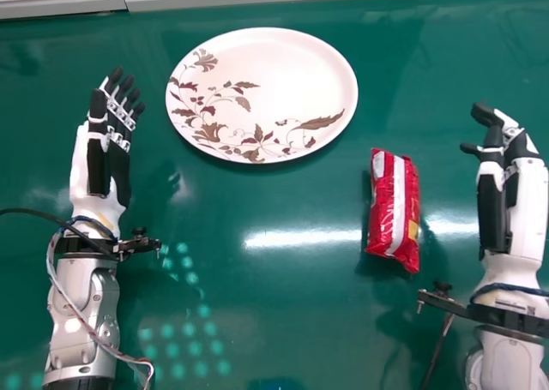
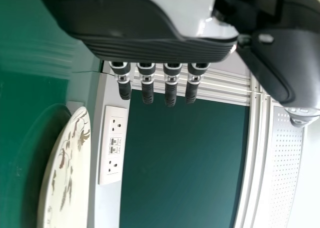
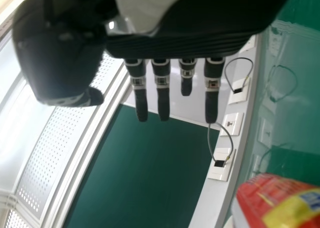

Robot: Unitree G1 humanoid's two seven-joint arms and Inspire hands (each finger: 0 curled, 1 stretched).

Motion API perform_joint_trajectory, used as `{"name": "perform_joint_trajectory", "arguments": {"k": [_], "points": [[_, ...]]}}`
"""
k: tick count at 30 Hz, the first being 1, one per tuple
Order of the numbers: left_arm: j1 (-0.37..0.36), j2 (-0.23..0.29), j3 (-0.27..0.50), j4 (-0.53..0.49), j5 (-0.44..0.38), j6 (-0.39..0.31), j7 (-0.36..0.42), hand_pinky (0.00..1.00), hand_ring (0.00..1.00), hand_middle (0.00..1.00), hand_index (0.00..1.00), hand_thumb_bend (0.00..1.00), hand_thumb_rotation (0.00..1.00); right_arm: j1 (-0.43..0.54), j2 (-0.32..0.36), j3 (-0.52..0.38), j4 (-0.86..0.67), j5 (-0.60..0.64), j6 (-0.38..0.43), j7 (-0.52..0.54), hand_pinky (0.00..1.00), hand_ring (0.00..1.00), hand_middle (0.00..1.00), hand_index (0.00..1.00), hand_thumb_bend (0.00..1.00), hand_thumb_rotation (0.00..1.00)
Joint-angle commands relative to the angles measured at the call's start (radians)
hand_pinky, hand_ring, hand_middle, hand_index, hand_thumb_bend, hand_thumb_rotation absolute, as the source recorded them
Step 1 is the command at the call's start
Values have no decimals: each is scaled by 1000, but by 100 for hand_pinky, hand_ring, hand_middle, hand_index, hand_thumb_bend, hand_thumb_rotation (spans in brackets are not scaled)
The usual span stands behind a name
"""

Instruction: Pick up biscuit and place it in the plate

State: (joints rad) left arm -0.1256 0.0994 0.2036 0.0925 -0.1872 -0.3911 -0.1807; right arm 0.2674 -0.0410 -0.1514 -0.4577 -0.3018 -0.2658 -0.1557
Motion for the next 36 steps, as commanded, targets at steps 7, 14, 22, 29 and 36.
{"name": "perform_joint_trajectory", "arguments": {"k": [7,14,22,29,36], "points": [[64,34,-2,-18,18,21,-15,100,100,100,100,98,81,13,-32,-17,6,-76,-22,-22,65,77,82,80,50,44],[83,17,-15,-52,31,29,7,100,100,100,100,95,84,7,-113,-77,-32,-49,15,45,67,78,82,80,54,43],[86,25,-8,-74,0,54,1,100,100,100,100,96,82,-31,-455,-205,28,12,-86,284,74,85,90,89,74,27],[85,27,-8,-107,-16,91,3,100,100,100,100,99,80,-167,-852,-234,122,-208,-264,419,76,90,94,97,99,30],[92,31,-2,-115,-19,97,8,100,100,100,100,100,78,-386,-1054,-90,218,-325,-412,482,85,100,100,100,100,37]]}}
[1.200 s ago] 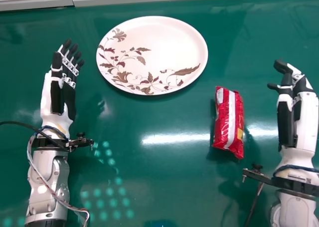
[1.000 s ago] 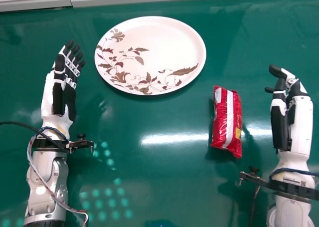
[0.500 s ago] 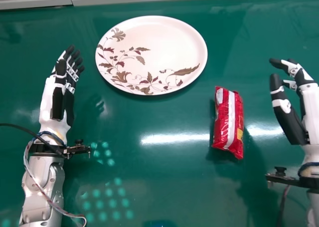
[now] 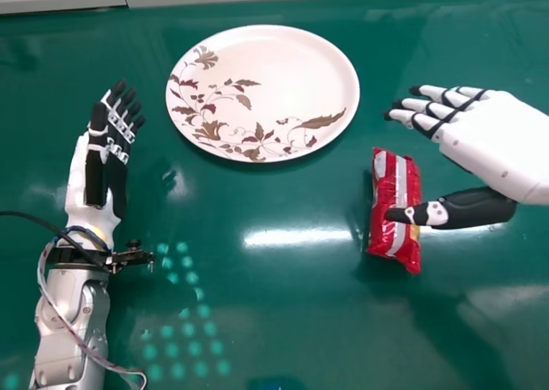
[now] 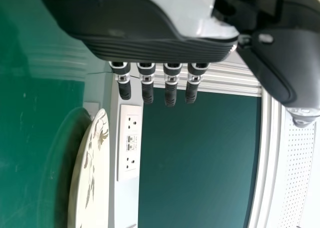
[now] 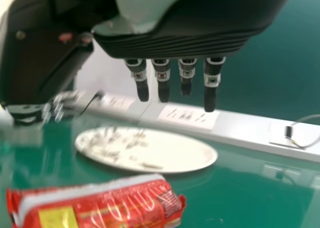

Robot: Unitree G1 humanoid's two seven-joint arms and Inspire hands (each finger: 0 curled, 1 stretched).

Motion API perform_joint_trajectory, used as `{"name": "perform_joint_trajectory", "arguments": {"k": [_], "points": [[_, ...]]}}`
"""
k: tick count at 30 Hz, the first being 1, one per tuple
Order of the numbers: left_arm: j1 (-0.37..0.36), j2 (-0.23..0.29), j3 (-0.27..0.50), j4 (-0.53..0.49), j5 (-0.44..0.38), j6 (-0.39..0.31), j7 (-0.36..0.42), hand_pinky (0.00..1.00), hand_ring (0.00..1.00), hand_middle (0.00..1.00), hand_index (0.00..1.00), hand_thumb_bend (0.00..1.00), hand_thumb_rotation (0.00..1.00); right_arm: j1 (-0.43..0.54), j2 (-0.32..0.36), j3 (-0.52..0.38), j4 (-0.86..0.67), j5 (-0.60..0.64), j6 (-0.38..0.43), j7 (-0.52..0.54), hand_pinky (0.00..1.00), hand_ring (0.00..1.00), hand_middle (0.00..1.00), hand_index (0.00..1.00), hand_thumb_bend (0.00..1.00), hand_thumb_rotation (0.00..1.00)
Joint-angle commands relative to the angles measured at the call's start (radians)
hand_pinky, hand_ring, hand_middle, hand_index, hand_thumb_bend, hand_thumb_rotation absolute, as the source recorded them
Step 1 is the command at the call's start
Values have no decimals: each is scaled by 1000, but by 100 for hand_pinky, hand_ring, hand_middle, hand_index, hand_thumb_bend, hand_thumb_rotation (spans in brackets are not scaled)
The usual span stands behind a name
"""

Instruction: Pick up biscuit and place it in the plate

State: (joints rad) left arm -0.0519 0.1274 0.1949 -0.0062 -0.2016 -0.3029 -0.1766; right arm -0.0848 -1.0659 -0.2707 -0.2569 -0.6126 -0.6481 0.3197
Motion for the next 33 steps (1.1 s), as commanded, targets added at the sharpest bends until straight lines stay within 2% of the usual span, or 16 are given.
{"name": "perform_joint_trajectory", "arguments": {"k": [1,7,10,15,21,27,33], "points": [[20,5,8,-19,-1,10,7,100,100,100,100,100,79,-68,-41,54,39,-30,-57,-1,85,100,100,100,100,36],[28,16,16,-36,-8,27,0,100,100,100,100,98,80,-266,-108,187,143,-151,-208,-18,96,100,100,100,100,38],[29,16,18,-41,-8,34,1,100,100,100,100,99,80,-375,-131,256,185,-184,-285,-7,100,100,100,100,100,35],[29,20,20,-36,-24,27,-18,100,100,100,100,98,80,-511,-118,330,244,-254,-398,-46,100,100,100,100,100,34],[45,20,28,-55,-33,43,-19,100,100,100,100,98,79,-614,-120,386,316,-225,-457,-27,88,100,100,100,100,28],[49,22,30,-62,-33,53,-19,100,100,100,100,100,79,-693,-138,408,346,-188,-508,16,88,100,100,100,100,28],[48,20,29,-65,-31,43,-19,100,100,100,100,96,80,-772,-180,459,312,-118,-511,182,88,100,100,100,100,24]]}}
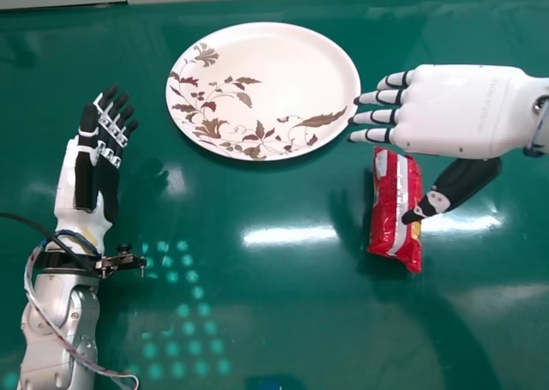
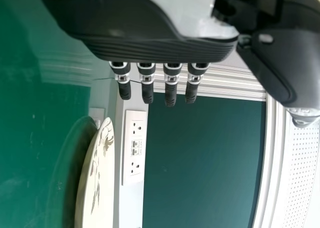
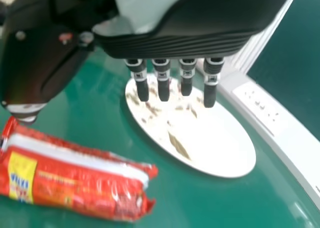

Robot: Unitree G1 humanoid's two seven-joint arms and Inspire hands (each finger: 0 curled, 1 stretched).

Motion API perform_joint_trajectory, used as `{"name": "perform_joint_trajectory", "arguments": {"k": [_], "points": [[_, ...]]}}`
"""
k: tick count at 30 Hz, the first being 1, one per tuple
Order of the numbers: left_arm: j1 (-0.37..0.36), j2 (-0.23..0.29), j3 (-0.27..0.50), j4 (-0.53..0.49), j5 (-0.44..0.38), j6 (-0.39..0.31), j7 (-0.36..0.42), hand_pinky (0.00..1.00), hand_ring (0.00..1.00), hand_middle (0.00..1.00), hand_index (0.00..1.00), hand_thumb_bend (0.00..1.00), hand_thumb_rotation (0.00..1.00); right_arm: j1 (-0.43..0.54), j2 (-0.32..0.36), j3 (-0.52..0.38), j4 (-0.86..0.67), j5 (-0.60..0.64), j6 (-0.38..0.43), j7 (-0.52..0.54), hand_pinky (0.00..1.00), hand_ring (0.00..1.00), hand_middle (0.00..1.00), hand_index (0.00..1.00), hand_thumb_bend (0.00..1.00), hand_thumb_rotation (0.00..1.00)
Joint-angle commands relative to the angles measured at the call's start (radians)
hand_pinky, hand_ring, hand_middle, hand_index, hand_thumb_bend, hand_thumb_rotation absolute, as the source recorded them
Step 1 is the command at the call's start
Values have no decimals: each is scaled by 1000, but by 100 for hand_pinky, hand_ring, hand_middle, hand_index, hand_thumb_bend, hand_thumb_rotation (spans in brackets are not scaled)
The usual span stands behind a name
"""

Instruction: Pick up biscuit and place it in the plate

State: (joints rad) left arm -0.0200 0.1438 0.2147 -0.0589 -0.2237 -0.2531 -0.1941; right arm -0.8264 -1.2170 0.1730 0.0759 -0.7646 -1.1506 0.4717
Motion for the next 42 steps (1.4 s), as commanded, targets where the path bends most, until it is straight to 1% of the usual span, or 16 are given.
{"name": "perform_joint_trajectory", "arguments": {"k": [1,6,9,12,15,16,18,19,20,23,24,26,30,34,39,42], "points": [[16,4,10,-13,-10,-5,-1,100,100,100,100,97,79,-40,-34,21,-29,52,-3,59,88,100,100,100,100,24],[20,5,11,-21,-22,7,-3,100,100,100,100,99,78,-81,-64,36,-73,122,16,192,92,100,100,100,100,26],[22,4,10,-18,-16,2,2,100,100,100,100,100,78,-63,-78,17,-72,153,9,210,93,100,100,100,100,23],[24,1,8,-20,-19,5,2,100,100,100,100,99,78,-19,-91,-13,-72,155,-6,197,93,100,100,100,94,19],[26,2,5,-25,-12,10,6,100,100,100,100,99,79,34,-84,-61,-69,115,-41,148,94,100,100,100,90,20],[26,2,4,-28,-10,11,8,100,100,100,100,100,79,50,-77,-78,-67,96,-55,127,98,100,100,100,86,18],[26,0,3,-33,-9,14,11,100,100,100,100,100,79,69,-71,-101,-80,41,-85,96,99,100,100,100,78,10],[25,0,3,-33,-11,13,10,100,100,100,100,100,79,77,-69,-110,-86,14,-101,80,100,100,100,100,76,10],[25,0,3,-32,-13,12,9,100,100,100,100,100,79,83,-68,-116,-90,-8,-115,66,100,100,100,100,77,13],[22,-2,3,-28,-10,8,12,100,100,100,100,100,79,115,-57,-135,-99,-71,-143,18,100,100,100,100,83,28],[22,-4,3,-29,-11,8,14,100,100,100,100,100,79,131,-53,-143,-107,-92,-146,2,100,100,100,100,85,32],[23,-5,4,-31,-8,9,19,100,100,100,100,100,78,156,-43,-156,-125,-139,-150,-30,100,100,100,100,83,34],[26,-7,3,-37,-12,14,25,100,100,100,100,100,79,188,-25,-166,-139,-201,-150,-97,100,100,100,100,83,32],[28,-8,2,-40,-9,11,30,100,100,100,100,100,79,190,-23,-160,-158,-248,-144,-142,100,100,100,100,80,25],[26,-10,1,-39,-18,12,26,100,100,100,100,100,78,187,-14,-154,-156,-286,-136,-203,100,100,100,100,83,23],[24,-11,1,-37,-10,8,29,100,100,100,100,100,78,187,-8,-149,-146,-297,-127,-234,100,100,100,100,80,21]]}}
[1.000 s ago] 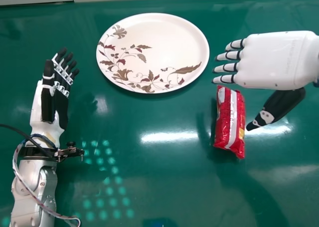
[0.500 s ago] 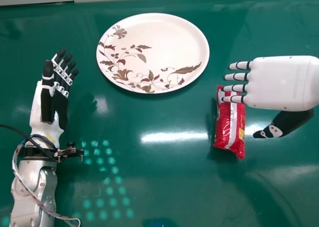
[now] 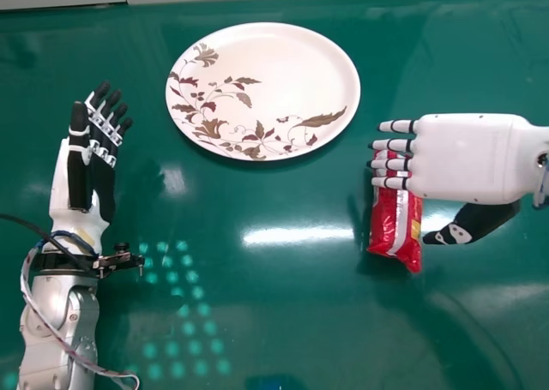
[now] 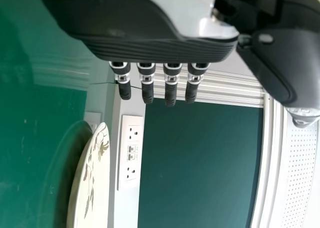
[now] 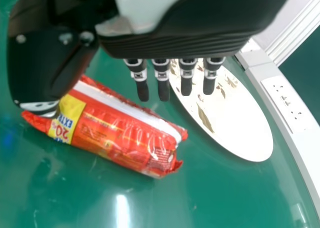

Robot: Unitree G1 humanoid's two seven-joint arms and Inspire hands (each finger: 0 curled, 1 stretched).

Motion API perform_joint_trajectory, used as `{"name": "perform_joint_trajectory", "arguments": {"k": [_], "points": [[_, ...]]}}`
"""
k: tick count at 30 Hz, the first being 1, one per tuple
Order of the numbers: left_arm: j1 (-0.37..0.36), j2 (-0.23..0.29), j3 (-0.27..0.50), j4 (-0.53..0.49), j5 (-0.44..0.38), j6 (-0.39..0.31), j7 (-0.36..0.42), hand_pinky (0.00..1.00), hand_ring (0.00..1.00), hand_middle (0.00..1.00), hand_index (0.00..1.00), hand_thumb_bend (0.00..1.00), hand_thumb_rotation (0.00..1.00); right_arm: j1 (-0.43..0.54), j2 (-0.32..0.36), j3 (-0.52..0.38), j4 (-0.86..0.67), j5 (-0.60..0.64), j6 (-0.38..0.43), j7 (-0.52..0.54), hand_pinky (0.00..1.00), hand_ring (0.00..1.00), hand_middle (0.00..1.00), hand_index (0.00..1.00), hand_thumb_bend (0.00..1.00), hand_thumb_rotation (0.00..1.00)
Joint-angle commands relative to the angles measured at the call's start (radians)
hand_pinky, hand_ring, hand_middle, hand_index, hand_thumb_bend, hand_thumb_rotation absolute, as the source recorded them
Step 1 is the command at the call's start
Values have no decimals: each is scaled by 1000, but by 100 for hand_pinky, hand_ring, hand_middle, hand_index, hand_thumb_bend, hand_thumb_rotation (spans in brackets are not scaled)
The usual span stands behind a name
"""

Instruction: Pick up biscuit and place it in the plate

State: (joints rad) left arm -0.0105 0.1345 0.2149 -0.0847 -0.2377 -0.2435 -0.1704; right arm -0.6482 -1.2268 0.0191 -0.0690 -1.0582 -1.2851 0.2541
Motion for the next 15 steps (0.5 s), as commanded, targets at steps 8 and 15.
{"name": "perform_joint_trajectory", "arguments": {"k": [8,15], "points": [[16,-4,-4,-12,17,-3,13,100,100,100,100,100,79,-17,1,41,22,27,32,-16,100,100,100,100,74,17],[29,-10,-3,-28,15,2,12,100,100,100,100,100,78,-25,16,73,45,54,34,-20,100,100,100,100,72,11]]}}
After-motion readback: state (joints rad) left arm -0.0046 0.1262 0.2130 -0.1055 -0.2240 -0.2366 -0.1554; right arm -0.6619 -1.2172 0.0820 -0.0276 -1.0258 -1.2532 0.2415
